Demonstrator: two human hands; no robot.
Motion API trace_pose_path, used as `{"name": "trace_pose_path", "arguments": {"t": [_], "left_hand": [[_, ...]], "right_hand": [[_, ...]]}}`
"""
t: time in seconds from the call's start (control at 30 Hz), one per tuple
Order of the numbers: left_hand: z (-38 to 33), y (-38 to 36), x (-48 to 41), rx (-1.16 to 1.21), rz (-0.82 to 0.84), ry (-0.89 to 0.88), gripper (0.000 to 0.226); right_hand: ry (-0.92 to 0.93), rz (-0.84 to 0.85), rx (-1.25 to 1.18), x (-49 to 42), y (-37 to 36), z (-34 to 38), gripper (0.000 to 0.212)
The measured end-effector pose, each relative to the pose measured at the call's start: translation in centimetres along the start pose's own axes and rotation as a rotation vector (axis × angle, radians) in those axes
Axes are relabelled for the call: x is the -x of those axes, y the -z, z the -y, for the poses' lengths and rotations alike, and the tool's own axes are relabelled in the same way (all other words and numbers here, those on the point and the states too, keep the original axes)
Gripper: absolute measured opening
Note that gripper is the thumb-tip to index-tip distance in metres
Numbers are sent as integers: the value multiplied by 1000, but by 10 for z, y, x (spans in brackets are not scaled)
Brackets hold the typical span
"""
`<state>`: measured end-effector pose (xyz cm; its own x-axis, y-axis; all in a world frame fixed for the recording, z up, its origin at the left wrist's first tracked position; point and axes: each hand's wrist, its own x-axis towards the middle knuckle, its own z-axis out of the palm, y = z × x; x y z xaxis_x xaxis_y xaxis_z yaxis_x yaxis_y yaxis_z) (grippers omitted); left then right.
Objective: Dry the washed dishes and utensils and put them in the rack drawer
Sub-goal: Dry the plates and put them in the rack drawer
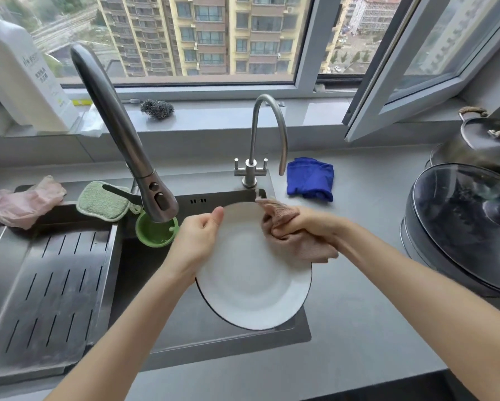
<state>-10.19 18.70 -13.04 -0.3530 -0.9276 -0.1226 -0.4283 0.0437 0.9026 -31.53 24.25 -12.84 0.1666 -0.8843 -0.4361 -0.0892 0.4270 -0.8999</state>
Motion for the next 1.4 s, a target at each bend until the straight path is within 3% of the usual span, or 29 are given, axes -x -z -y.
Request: {"name": "trace_pose_path", "arguments": {"t": [0.07,0.13,0.2,0.3,0.4,0.47,0.53,0.6,0.7,0.77,0.87,0.97,1.03,1.13,1.2,1.27,1.37,1.4], "left_hand": [[8,2,-6,127,-100,40,41],[14,-3,-6,260,-198,110,51],[19,-17,1,342,-345,200,52],[14,-50,23,545,-649,404,36],[9,-69,38,689,-729,453,40],[18,-64,38,687,-529,400,40],[27,-42,26,716,-185,372,34],[28,-16,6,620,78,316,27],[17,3,-14,192,401,121,15],[8,-1,-14,29,504,40,19],[2,-10,-9,-12,299,-74,34],[-1,-15,-7,94,157,23,36],[-3,-17,-9,306,25,206,32],[-3,-27,-19,436,-231,321,30],[-3,-33,-21,458,-295,349,30],[1,-35,-20,476,-291,369,27],[5,-27,-20,515,-216,377,27],[4,-25,-20,518,-180,365,29]], "right_hand": [[-20,-90,-378,4,-8,-16,36],[-38,-234,-723,6,-23,-28,18],[18,-357,-985,6,-41,-31,23],[210,-463,-1318,-4,-76,-37,48],[-14,-841,-1007,-5,-96,-46,28],[-130,-875,-916,3,-91,-46,19],[-185,-816,-874,12,-76,-42,18],[-185,-733,-649,24,-58,-34,20],[-106,-466,-187,35,-36,-14,36],[-94,-314,7,36,-27,1,52],[-45,-256,12,30,-20,10,60],[-77,-267,-448,38,-20,3,34],[-180,-380,-685,41,-34,-13,23],[-181,-580,-730,33,-74,-26,16],[-153,-693,-742,28,-88,-26,12],[-100,-845,-511,32,-83,-27,9],[-46,-1125,279,55,-71,-13,34],[-11,-1149,461,62,-69,-2,41]]}}
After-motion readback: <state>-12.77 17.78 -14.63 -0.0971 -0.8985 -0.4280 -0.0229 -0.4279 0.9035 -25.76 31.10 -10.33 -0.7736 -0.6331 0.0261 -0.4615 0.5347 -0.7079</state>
